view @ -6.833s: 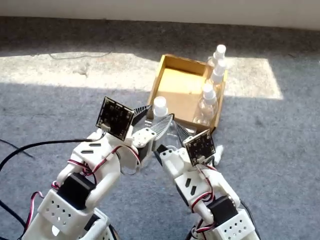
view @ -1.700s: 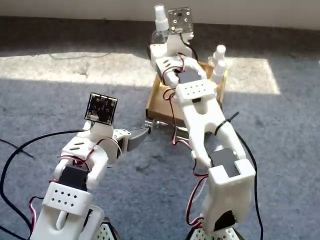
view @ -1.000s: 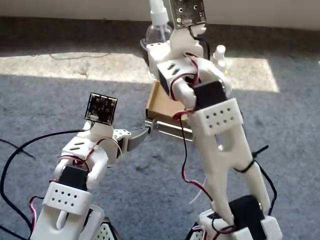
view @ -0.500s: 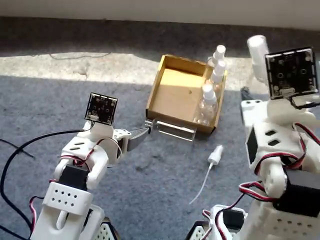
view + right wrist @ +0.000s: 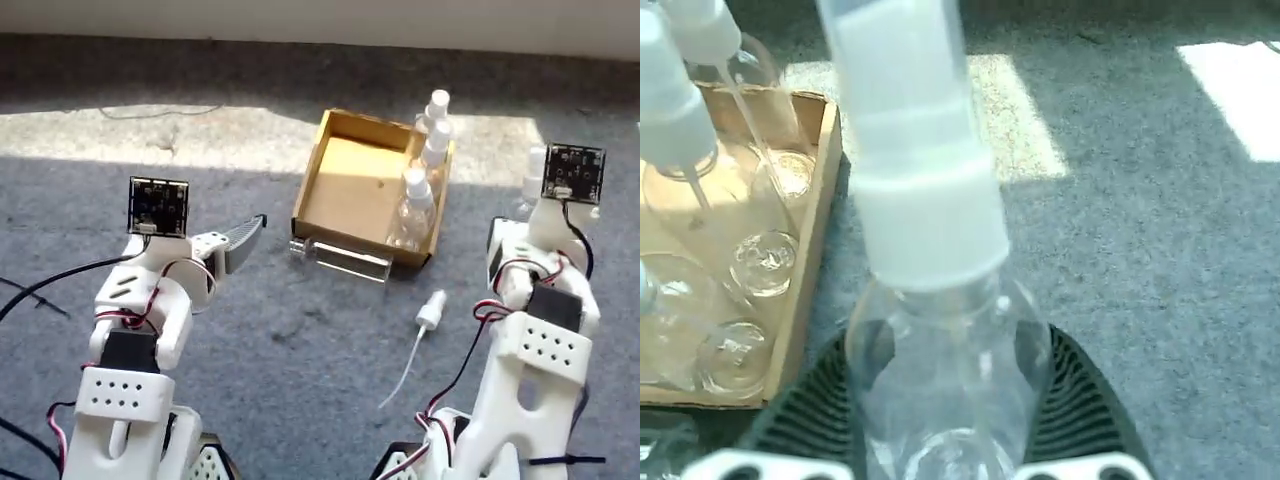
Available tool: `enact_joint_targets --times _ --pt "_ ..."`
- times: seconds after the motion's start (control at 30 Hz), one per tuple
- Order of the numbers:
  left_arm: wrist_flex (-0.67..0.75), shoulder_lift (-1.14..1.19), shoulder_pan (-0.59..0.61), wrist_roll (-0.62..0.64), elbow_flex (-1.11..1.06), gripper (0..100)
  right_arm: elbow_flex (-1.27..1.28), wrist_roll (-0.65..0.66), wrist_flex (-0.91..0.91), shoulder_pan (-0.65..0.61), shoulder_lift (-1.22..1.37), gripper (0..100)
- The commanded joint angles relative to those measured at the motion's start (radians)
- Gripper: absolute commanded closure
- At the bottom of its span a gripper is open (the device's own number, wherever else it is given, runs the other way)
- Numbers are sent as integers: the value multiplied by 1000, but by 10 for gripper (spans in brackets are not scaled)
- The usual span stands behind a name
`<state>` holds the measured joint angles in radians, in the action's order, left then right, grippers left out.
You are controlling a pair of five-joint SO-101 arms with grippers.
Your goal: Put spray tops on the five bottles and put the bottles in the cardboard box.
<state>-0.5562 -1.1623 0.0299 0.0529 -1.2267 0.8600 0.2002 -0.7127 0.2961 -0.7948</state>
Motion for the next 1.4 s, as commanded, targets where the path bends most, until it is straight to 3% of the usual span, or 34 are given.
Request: enact_joint_targets --times 0.0,0.13,0.27,0.37,0.53,0.77,1.03,1.27,1.37 --pt "-5 38 8 -54 133 649 94 -157 97 -12 -16 994" --pt "-32 272 8 -57 351 655 147 -196 99 -35 -16 994" --pt "-146 607 -28 -57 656 730 151 -192 101 -74 -18 994" --pt "-222 831 -91 -61 865 732 153 -190 101 -77 -18 994" --pt "-321 1179 -193 -173 1158 736 170 -112 102 -71 -18 994" --pt "-388 1578 -216 -193 1534 736 217 -107 136 -74 -18 994" --pt "-482 1814 -226 -144 1816 737 249 -107 142 -76 -18 994" --pt "-499 1876 -231 -140 1854 739 254 -107 142 -76 -18 994" --pt "-499 1877 -231 -140 1854 787 254 -107 142 -76 -18 994"
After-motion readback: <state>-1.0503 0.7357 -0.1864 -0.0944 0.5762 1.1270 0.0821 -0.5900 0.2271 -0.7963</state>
